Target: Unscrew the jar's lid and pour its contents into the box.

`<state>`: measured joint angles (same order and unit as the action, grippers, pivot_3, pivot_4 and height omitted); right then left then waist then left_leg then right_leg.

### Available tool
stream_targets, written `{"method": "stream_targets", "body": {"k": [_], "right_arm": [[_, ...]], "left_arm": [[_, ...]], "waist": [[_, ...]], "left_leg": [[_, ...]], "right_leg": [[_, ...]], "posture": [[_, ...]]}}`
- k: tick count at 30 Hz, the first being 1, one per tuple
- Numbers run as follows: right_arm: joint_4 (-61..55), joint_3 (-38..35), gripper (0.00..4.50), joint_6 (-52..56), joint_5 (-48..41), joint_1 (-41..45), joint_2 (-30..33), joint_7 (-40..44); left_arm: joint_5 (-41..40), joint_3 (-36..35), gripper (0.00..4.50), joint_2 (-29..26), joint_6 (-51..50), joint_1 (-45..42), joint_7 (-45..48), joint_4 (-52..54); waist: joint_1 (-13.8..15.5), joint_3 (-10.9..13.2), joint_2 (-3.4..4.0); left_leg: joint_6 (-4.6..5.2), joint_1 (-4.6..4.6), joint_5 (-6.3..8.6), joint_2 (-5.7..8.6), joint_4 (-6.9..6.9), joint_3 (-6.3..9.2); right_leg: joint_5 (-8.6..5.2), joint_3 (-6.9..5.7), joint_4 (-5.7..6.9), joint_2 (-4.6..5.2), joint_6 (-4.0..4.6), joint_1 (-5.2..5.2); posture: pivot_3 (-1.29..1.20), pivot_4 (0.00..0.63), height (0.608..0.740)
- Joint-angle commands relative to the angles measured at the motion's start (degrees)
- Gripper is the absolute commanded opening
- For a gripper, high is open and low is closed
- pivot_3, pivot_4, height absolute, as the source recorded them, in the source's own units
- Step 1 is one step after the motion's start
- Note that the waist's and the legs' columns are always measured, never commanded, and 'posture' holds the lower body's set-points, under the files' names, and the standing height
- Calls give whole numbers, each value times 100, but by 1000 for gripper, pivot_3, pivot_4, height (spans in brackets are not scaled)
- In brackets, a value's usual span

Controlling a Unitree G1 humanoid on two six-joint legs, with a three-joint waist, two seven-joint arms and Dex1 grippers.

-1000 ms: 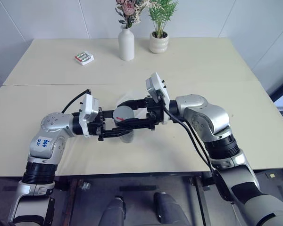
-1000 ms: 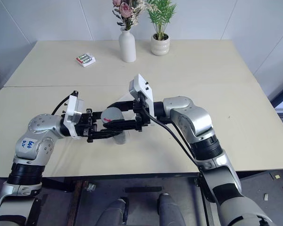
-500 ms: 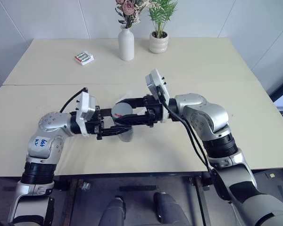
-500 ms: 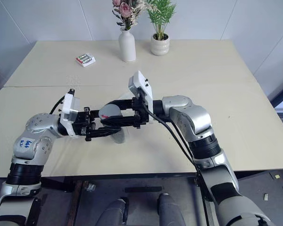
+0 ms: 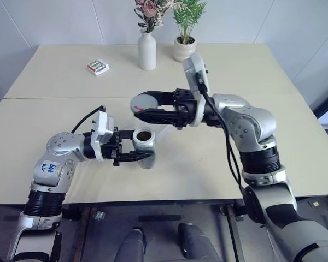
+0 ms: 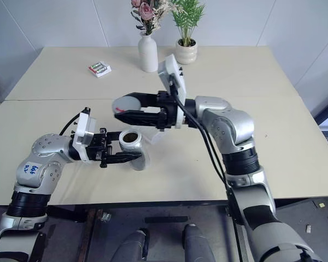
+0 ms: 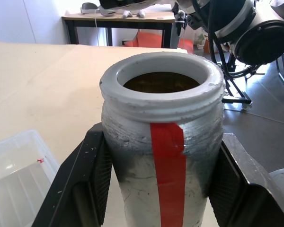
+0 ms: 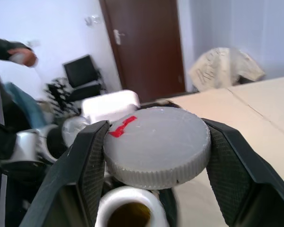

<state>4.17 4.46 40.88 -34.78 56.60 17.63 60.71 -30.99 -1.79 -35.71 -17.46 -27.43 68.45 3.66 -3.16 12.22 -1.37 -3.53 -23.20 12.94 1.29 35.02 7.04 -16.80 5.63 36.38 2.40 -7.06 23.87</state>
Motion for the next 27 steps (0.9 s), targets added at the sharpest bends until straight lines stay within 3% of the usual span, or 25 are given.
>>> {"method": "stream_targets", "body": {"k": [1,11,14,17,27], "right_arm": [[363,-462,2887,-652,359,-78,517,-85],[1598,-1623,2887,-2039,1056,-1009,1540,-1029],[2174,-1871,2887,-2613,1332,-1430,1549,-1470],[2370,-1636,2887,-3128,1693,-1818,1540,-1460],[2986,-1738,2887,-3711,1693,-2207,1006,-1868]], "left_arm": [[-20,-112,2351,-103,60,32,18,197],[-71,-309,2351,-170,78,164,-133,214],[-77,-365,2351,-175,54,195,-183,212],[-73,-371,2351,-177,45,197,-189,212],[-91,-407,2351,-191,39,126,-224,187]], "waist": [[2,0,0],[-8,0,0],[-6,0,0],[-13,1,2],[-25,1,2]], "left_leg": [[0,0,0,0,0,0],[3,-3,2,-3,-9,-7],[3,0,2,-6,-8,-12],[4,1,1,-3,-3,-21],[5,15,-4,-1,11,-33]], "right_leg": [[0,0,0,0,0,0],[0,2,-17,-3,0,-1],[0,7,-14,-8,0,-3],[1,16,-7,-7,-2,-2],[3,31,20,-11,-7,-5]], "posture": [[0,150,740],[0,150,740],[0,150,740],[0,150,740],[0,150,740]]}}
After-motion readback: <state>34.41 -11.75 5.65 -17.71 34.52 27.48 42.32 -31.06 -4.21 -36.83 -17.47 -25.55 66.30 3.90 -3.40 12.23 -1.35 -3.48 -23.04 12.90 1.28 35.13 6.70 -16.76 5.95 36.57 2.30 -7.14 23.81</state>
